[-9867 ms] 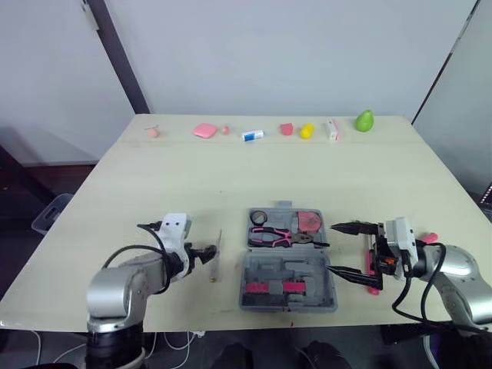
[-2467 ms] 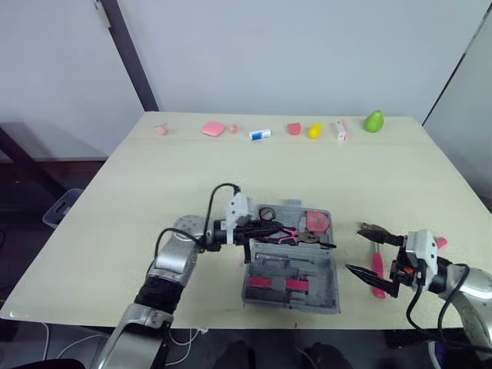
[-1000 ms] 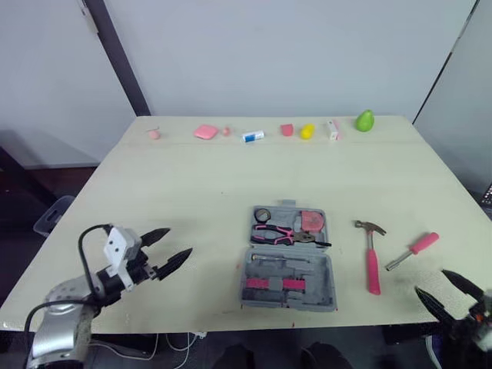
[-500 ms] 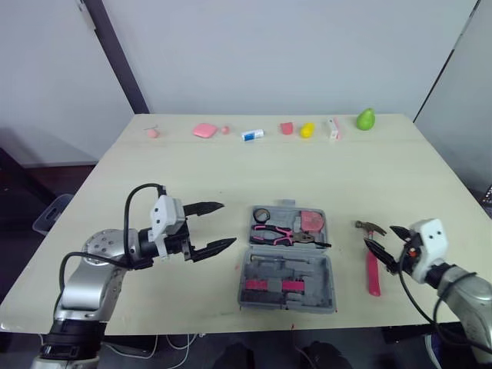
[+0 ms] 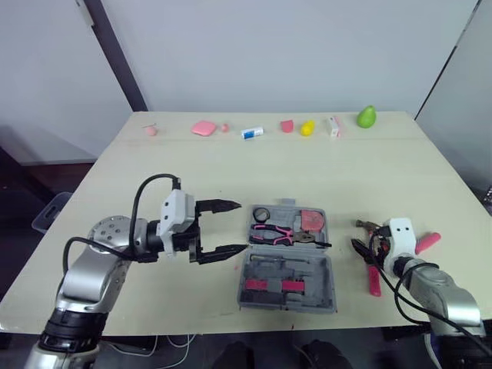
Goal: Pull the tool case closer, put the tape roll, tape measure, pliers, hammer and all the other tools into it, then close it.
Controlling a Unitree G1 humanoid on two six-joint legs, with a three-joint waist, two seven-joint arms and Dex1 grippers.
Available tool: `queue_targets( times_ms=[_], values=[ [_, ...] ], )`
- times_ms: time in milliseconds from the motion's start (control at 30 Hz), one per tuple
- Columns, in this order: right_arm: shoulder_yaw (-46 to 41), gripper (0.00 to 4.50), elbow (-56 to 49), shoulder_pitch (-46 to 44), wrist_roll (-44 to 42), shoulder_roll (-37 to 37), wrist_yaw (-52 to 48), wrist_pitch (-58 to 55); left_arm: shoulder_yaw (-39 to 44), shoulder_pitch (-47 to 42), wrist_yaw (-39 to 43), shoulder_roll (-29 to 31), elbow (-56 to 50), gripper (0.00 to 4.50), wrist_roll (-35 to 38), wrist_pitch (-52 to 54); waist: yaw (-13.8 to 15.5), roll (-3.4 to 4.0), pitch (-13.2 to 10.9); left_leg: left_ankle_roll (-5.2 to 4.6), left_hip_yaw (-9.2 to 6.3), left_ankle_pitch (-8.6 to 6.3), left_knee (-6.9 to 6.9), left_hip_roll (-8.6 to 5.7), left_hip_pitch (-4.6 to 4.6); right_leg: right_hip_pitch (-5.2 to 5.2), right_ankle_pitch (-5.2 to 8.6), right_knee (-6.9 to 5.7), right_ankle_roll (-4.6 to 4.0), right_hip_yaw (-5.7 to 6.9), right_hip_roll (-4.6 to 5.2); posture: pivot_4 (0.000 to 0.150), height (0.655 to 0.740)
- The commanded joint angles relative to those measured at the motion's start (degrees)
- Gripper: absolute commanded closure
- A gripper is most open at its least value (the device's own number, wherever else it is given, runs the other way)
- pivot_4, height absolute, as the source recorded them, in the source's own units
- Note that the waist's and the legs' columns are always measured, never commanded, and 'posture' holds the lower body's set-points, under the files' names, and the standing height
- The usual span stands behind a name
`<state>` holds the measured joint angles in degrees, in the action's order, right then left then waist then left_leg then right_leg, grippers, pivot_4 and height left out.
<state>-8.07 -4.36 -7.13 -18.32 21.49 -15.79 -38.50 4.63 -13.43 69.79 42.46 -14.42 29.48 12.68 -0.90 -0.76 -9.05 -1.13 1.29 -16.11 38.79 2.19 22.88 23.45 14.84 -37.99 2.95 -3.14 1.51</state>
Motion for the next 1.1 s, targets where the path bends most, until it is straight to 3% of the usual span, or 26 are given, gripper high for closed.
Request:
queue_targets(
  times_ms=[33,133,400,767,1100],
  values=[
    [-1.2,0.00,2.5,-3.4,1.1,-1.4,2.7,0.2,0.1,-1.9,0.2,0.9,-3.6,0.04,2.3,1.8,0.0,0.00,0.0,0.00,0.01,0.00,0.00,0.00,0.00,0.00,0.00,0.00,0.00,-0.01,0.00,0.150,0.7400],
    [-0.6,0.76,4.4,-4.7,2.1,-1.7,3.0,1.1,-0.1,-2.2,0.6,1.1,-3.9,0.00,2.5,1.9,0.0,0.00,0.0,0.00,0.00,0.00,0.00,0.00,-0.01,0.00,0.00,0.00,0.00,0.00,-0.02,0.150,0.7400],
    [0.4,4.36,3.9,-3.6,4.1,-2.3,3.8,1.0,0.5,-1.5,2.6,1.7,-3.4,0.00,3.8,1.6,-0.1,-0.01,0.0,0.00,0.00,0.00,0.00,0.02,-0.01,0.00,0.00,-0.01,0.00,-0.02,-0.06,0.150,0.7400],
    [4.3,4.44,-9.0,0.9,3.3,-6.7,4.7,-4.2,1.0,-0.6,5.2,2.9,-3.3,0.00,4.8,1.4,-0.2,0.00,0.0,0.00,-0.02,0.00,-0.01,0.07,0.00,0.03,0.00,-0.01,-0.01,-0.02,-0.12,0.150,0.7400],
    [4.2,4.44,-10.5,2.6,6.4,-13.0,11.3,-3.7,1.0,-0.7,5.3,2.8,-3.4,0.00,5.0,0.9,-0.2,0.00,0.0,0.00,-0.01,0.00,-0.01,0.06,-0.01,0.04,0.00,-0.02,-0.01,-0.04,-0.10,0.150,0.7400]
  ],
)
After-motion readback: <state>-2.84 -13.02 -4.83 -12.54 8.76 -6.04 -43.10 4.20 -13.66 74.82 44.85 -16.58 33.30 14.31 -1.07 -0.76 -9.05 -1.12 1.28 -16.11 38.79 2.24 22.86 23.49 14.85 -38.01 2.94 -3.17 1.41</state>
